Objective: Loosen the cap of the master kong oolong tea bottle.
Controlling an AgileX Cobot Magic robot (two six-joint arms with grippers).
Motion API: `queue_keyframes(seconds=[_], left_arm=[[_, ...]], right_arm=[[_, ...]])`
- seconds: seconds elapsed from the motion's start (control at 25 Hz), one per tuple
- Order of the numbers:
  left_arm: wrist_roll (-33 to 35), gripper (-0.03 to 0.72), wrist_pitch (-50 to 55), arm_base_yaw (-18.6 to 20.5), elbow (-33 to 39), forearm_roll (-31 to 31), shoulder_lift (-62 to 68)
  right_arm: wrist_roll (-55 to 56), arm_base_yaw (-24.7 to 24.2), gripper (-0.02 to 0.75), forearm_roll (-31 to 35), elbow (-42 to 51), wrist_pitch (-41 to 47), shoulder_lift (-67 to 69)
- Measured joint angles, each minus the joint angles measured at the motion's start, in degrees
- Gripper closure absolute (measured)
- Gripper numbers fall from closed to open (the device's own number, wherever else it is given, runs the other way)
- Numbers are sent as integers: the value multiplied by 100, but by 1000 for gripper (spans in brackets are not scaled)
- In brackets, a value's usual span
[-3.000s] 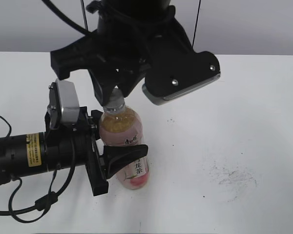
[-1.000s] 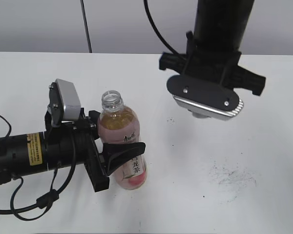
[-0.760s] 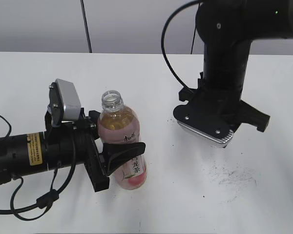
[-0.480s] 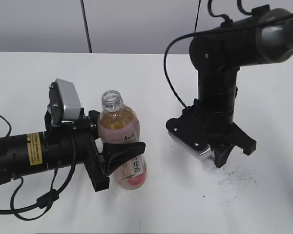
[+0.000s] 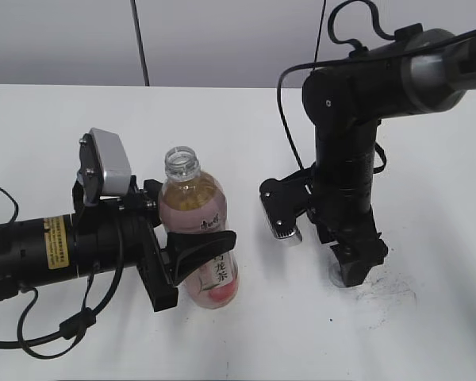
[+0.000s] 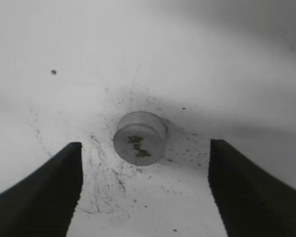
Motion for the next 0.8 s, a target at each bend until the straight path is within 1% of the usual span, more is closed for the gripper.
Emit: queue_keyframes(seconds=[0.04,0.08,0.24,0.36,0.68,0.8], left_arm=[[-6,263,0,0,0,0,0],[-6,263,0,0,0,0,0],[-10,263,0,0,0,-2,0],[-10,261,0,0,0,-20,0],[-3,176,-29,0,0,-109,-5],[3,162,-29,0,0,-109,-5]], right_arm=[[103,0,117,-32,-11,-19,0],[194,0,117,-48,-50,-19,6],[720,0,166,-41,-330,-34,30],[1077,0,175,31,-562,-52,30],[1292,0,181,114,-670,-70,30],[1340,0,181,125,-670,-70,30]])
